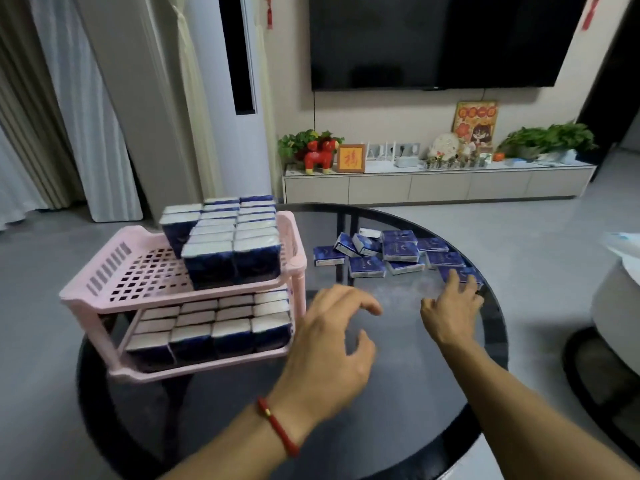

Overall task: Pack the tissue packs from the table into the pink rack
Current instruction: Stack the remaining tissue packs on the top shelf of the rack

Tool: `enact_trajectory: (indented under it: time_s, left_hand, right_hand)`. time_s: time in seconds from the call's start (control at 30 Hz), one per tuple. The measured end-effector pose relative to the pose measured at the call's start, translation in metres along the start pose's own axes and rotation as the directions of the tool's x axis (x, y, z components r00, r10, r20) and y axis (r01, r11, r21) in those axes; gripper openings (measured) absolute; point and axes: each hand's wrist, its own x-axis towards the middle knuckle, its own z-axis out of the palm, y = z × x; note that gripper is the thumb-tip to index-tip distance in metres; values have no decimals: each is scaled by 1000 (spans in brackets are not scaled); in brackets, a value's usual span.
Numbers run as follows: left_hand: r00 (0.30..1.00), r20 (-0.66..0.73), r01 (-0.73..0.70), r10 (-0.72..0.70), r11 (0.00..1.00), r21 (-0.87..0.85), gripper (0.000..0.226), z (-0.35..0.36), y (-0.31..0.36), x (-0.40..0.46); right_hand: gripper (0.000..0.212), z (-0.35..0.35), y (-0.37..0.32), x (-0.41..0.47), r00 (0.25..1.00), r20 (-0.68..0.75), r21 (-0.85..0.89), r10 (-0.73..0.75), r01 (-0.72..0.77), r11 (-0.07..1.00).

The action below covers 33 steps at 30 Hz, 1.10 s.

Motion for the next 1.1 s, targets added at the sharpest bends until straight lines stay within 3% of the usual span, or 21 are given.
enact_trajectory:
  time_s: [0.07, 0.2, 0.27, 0.37, 0.5, 0.6, 0.7, 0.77, 0.83, 0.9, 0.97, 1.1]
  left_hand:
    - [981, 160, 109, -107, 994, -1, 38, 28, -19, -4]
    - [938, 285, 193, -195, 981, 39, 40, 48, -37, -10]
    - [932, 293, 217, -213, 976, 19, 39, 51, -40, -8]
    - [925, 260, 295, -278, 955, -27, 34, 53, -45, -4]
    - [875, 211, 466, -435, 875, -133, 24, 57, -52, 0]
    - [758, 287, 652, -585, 684, -327, 17, 63, -47, 6]
    - [621, 534, 758, -574, 268, -594, 26, 67, -39, 11]
    - [603, 565, 763, -563, 199, -615, 25, 72, -41, 12]
    - [585, 522, 756, -621, 182, -629, 24, 75, -45, 12]
    - [572, 493, 744, -656, 162, -648, 27, 76, -47, 12]
    - [572, 499, 732, -652, 130, -669, 26, 71, -47, 13]
    - [636, 498, 686, -590, 135, -715, 31, 60, -50, 9]
  right_hand:
    - [74, -1, 6, 18, 999, 38, -78, -9, 12, 997]
    - [59, 6, 1, 27, 998, 59, -275, -9, 25, 961]
    - [45, 5, 2, 16, 997, 0, -358, -77, 72, 931]
    - [23, -6, 7, -1, 940, -80, -472, -332, 258, 843]
    - [23, -23, 12, -31, 872, 7, -361, -490, 459, 812]
    - [17, -36, 12, -66, 826, -20, -82, -563, 560, 824]
    - [18, -49, 16, -101, 688, 26, 108, -725, 719, 686]
    - [20, -51, 17, -111, 603, 81, 227, -793, 764, 604]
    - [18, -47, 16, -100, 670, 34, 270, -742, 708, 652]
    - [19, -33, 21, -62, 817, -40, 226, -575, 568, 791]
    - [37, -17, 29, -13, 923, -10, 113, -384, 383, 917]
    - [74, 3, 29, 55, 972, 115, -104, -205, 217, 971]
